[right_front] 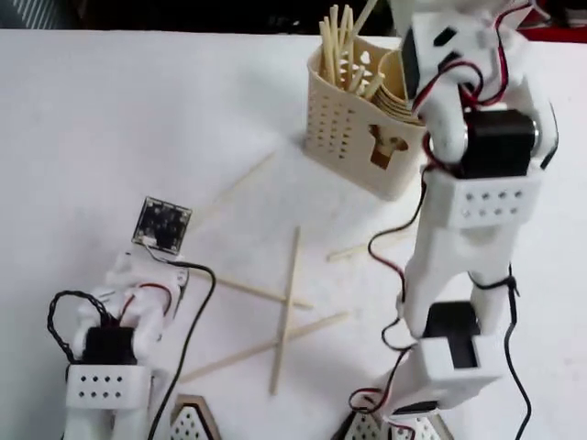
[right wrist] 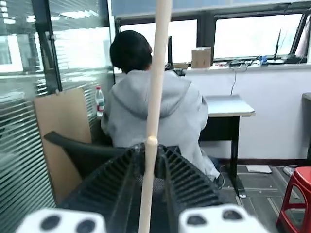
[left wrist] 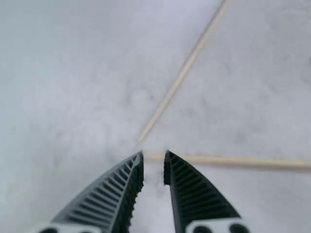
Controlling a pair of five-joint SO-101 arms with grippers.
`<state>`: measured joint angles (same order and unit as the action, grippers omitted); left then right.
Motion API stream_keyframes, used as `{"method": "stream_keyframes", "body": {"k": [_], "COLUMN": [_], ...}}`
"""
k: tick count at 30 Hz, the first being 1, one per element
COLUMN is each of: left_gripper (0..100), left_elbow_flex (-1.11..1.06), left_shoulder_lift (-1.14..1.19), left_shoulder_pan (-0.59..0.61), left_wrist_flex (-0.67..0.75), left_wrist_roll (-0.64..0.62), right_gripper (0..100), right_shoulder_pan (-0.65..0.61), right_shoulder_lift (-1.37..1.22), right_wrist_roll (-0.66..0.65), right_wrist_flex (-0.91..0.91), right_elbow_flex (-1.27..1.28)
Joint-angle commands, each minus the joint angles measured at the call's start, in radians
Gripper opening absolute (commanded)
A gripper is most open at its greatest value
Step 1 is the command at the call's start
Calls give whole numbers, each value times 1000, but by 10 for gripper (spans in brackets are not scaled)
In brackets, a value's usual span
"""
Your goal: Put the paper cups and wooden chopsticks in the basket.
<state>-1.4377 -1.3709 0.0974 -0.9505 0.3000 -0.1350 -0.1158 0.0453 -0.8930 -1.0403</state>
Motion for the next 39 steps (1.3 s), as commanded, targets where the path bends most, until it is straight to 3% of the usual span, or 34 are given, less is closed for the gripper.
{"method": "stream_keyframes", "body": {"k": [1,11,16,22,29,35,39], "left_gripper": [88,87,87,87,87,87,88], "left_elbow_flex": [6,6,6,5,5,5,5], "left_shoulder_lift": [-13,-13,-13,-13,-13,-13,-13], "left_shoulder_pan": [5,5,5,5,5,5,5], "left_wrist_flex": [29,29,29,29,29,29,29], "left_wrist_roll": [6,6,6,6,6,6,6], "right_gripper": [17,17,31,134,72,62,59], "right_shoulder_pan": [13,-4,-38,-58,-51,-51,-19], "right_shoulder_lift": [-38,-226,-274,-266,-163,-71,-16], "right_wrist_roll": [-9,-75,-104,-101,-101,-107,-106], "right_wrist_flex": [41,-10,-166,-286,-492,-806,-832], "right_elbow_flex": [-38,-37,-37,-57,-135,-140,-29]}}
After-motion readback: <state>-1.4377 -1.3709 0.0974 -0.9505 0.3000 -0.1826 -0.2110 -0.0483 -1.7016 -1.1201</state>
